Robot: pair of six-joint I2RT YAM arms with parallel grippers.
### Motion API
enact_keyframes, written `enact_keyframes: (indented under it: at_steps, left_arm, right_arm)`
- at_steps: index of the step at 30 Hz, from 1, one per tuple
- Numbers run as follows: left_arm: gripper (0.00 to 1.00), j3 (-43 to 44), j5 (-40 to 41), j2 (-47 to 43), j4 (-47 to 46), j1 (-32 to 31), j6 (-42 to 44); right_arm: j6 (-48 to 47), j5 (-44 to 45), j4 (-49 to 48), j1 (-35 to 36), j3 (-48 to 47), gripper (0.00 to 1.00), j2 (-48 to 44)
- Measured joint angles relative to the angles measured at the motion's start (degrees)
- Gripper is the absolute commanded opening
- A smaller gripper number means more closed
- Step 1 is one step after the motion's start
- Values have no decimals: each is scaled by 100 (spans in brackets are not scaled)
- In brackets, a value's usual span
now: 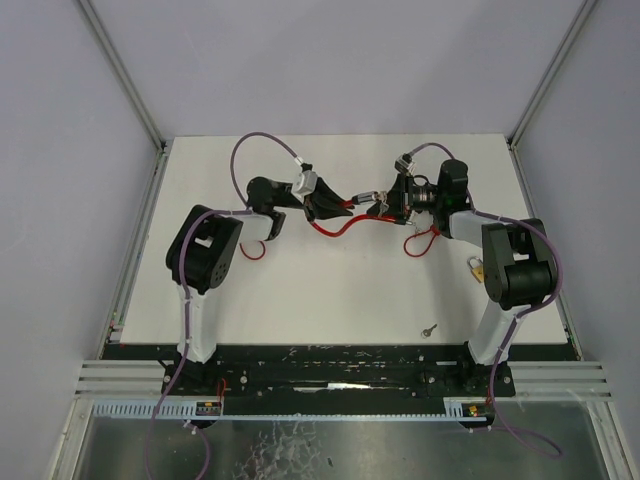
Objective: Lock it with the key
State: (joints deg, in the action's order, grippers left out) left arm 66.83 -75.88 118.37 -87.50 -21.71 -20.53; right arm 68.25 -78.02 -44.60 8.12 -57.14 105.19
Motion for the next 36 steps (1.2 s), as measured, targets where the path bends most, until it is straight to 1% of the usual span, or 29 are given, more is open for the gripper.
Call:
enact_keyframes:
  at_steps: [4,7,9,10,13,15,19,25,33,36]
  left_arm:
    - [1,0,-17,101,2,-13,55]
    - [1,0,63,131,4,-22,101]
    - [1,0,197,133,2,-20,101]
    - [0,-4,280,133,2,-13,101]
    - [1,-173,603,52,4,15,199]
    - [1,-396,850,-66,4,52,367]
    - [1,-726,1217,-273,4,87,715]
    - [1,-855,1443,-400,4,90,986]
    - [1,-1147,1661,-767,24,90,1128]
    - [1,-1185,1799,-1045,26,90,1078]
  right_arm:
    - [70,-76,-96,0,17,0,0]
    - [-343,-70,249,0,4,0,-2]
    - [-1316,24,1309,0,-164,0,-2]
    - [-2155,243,2354,4,-437,0,15]
    - [-4033,846,4291,7,-1285,0,273]
    - [-4944,1266,5023,7,-1598,0,409]
    - [-5993,1871,5921,11,-1622,0,509]
    - [-6804,2573,6439,103,-1622,0,584]
    - [-7136,2896,6507,334,-1624,0,968]
    - [-7176,2905,6502,350,-1624,7,1075]
